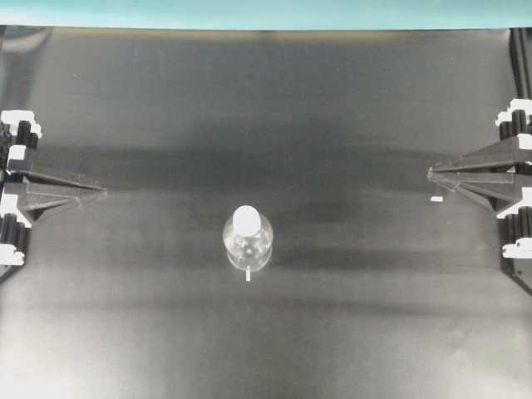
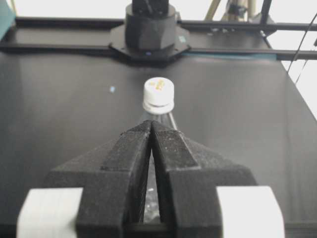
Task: Open the bottle cap by holding the bottle with the left arm and twisting the cap with the right arm.
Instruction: 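Move the left gripper to the clear bottle and close around its body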
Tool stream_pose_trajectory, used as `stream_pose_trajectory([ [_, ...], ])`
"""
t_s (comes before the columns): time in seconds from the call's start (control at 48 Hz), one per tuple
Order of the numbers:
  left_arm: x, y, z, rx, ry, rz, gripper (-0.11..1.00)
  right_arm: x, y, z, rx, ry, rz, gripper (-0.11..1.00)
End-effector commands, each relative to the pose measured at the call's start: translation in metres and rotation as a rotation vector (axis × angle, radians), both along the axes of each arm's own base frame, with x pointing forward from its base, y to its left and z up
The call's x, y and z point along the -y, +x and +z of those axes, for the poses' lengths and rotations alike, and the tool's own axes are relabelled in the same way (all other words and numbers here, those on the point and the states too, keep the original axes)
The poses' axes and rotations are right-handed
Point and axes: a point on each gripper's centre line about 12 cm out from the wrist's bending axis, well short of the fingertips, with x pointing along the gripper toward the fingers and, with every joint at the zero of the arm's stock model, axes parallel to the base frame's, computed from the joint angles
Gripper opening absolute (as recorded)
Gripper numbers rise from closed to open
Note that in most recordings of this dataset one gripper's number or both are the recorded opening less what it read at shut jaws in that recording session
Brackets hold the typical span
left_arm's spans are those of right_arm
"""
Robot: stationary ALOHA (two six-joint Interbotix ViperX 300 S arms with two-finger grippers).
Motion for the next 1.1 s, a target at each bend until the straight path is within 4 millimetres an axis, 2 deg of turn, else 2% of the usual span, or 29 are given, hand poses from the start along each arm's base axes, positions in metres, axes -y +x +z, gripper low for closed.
stream_pose_trajectory([
  [0.0, -0.001, 0.009, 0.019, 0.037, 0.038, 0.005, 0.14, 0.007, 0.003, -0.001, -0.006, 0.008, -0.035, 0.03],
  [0.187, -0.001, 0.033, 0.031, 0.015, 0.041, 0.004, 0.09, 0.009, 0.007, -0.018, -0.159, 0.037, -0.044, 0.00],
  [0.417, -0.001, 0.067, 0.038, -0.012, 0.046, 0.001, 0.10, 0.008, 0.013, -0.020, -0.268, 0.041, -0.042, 0.00],
  [0.625, -0.003, 0.101, 0.034, -0.032, 0.055, 0.004, 0.13, 0.008, 0.014, -0.019, -0.273, 0.049, -0.042, 0.00],
  [0.729, -0.003, 0.118, 0.030, -0.051, 0.056, 0.005, 0.28, 0.008, 0.014, -0.020, -0.274, 0.058, -0.043, 0.00],
  [0.792, -0.003, 0.128, 0.028, -0.048, 0.051, 0.004, 0.44, 0.008, 0.014, -0.020, -0.274, 0.062, -0.043, 0.00],
  [0.875, -0.001, 0.139, 0.023, -0.032, 0.040, -0.007, 0.71, 0.009, 0.014, -0.020, -0.276, 0.061, -0.045, 0.00],
  [0.958, -0.003, 0.148, 0.018, -0.008, 0.021, -0.004, 0.91, 0.010, 0.014, -0.020, -0.279, 0.062, -0.049, 0.00],
  [1.021, -0.003, 0.154, 0.011, -0.002, -0.004, -0.006, 0.99, 0.010, 0.014, -0.020, -0.279, 0.062, -0.052, 0.00],
  [1.083, -0.001, 0.157, 0.002, -0.007, -0.024, -0.016, 0.99, 0.012, 0.013, -0.021, -0.280, 0.063, -0.060, 0.00],
])
